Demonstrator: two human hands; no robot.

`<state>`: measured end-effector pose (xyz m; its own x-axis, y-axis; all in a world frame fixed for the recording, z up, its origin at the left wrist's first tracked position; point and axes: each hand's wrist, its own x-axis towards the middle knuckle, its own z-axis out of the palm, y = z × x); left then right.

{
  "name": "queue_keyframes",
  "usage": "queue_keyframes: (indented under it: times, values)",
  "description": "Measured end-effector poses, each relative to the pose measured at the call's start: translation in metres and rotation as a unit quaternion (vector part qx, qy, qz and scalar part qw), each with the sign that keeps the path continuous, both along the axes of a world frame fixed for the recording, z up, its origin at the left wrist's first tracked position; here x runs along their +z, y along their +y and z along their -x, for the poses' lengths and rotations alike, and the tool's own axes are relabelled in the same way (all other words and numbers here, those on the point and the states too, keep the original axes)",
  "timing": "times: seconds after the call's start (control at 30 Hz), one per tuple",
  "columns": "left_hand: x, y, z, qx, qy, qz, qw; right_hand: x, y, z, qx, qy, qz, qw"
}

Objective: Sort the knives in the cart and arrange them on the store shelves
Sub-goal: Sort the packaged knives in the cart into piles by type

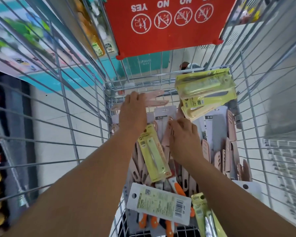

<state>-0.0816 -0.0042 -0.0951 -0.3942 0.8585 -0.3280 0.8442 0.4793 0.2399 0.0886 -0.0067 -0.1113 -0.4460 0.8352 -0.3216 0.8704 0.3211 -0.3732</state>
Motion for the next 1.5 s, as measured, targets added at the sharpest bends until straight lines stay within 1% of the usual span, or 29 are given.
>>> queue_keyframes:
  times: [0.07,0.13,0.2,0.23,0.3,0.37,0.4,0.5,0.6,0.7,0.77,0.83,0.93,1.07,1.13,1.2,1.27,1.33,1.37,1.5]
  values:
    - [0.001,-0.008,-0.022,0.015,-0.037,-0.012,0.999,0.006,0.001,-0.004,-0.015,0.002,0.023,1.0]
    - [0.002,-0.018,-0.046,0.02,-0.076,-0.011,0.997,0.012,0.001,-0.01,-0.039,0.012,0.026,0.999]
    - [0.001,-0.031,-0.067,0.011,-0.108,-0.004,0.994,0.018,-0.002,-0.017,-0.053,0.01,0.034,0.998]
    - [0.001,-0.038,-0.076,-0.006,-0.103,0.004,0.995,0.02,-0.004,-0.022,-0.061,0.004,0.041,0.997]
    - [0.0,-0.05,-0.09,-0.045,-0.056,0.033,0.997,0.023,-0.009,-0.032,-0.083,-0.019,0.049,0.995]
    - [0.0,-0.06,-0.099,-0.064,-0.021,0.067,0.995,0.025,-0.017,-0.044,-0.115,-0.055,0.059,0.99]
    - [0.0,-0.065,-0.102,-0.063,-0.017,0.082,0.994,0.027,-0.022,-0.05,-0.126,-0.076,0.071,0.987]
    - [0.002,-0.075,-0.106,-0.038,-0.021,0.099,0.994,0.03,-0.038,-0.062,-0.131,-0.113,0.12,0.978]
    - [0.003,-0.082,-0.105,-0.017,-0.037,0.087,0.995,0.033,-0.051,-0.063,-0.13,-0.098,0.143,0.976]
    - [0.002,-0.083,-0.101,0.022,-0.069,0.078,0.994,0.032,-0.056,-0.059,-0.189,-0.092,0.141,0.967]
    - [-0.002,-0.084,-0.099,0.066,-0.087,0.076,0.991,0.03,-0.053,-0.058,-0.209,-0.111,0.138,0.962]
    - [-0.003,-0.085,-0.098,0.078,-0.083,0.075,0.991,0.025,-0.049,-0.058,-0.208,-0.122,0.14,0.96]
    - [0.0,-0.087,-0.097,0.132,-0.104,0.06,0.984,0.023,-0.043,-0.06,-0.202,-0.107,0.131,0.965]
    - [0.004,-0.088,-0.096,0.163,-0.119,0.062,0.978,0.024,-0.038,-0.06,-0.148,-0.114,0.138,0.973]
    - [0.003,-0.089,-0.093,0.171,-0.129,0.066,0.974,0.027,-0.036,-0.061,-0.147,-0.076,0.134,0.977]
    - [0.007,-0.089,-0.09,0.193,-0.138,0.061,0.97,0.036,-0.031,-0.06,-0.188,0.001,0.127,0.974]
    - [0.01,-0.09,-0.088,0.238,-0.173,0.036,0.955,0.042,-0.024,-0.056,-0.227,0.08,0.13,0.962]
    - [0.009,-0.095,-0.087,0.251,-0.181,0.031,0.95,0.038,-0.02,-0.052,-0.239,0.108,0.138,0.955]
    - [0.007,-0.097,-0.087,0.24,-0.176,0.039,0.954,0.035,-0.02,-0.05,-0.234,0.094,0.144,0.957]
    - [0.002,-0.108,-0.098,0.2,-0.165,0.074,0.963,0.026,-0.032,-0.047,-0.192,-0.025,0.169,0.967]
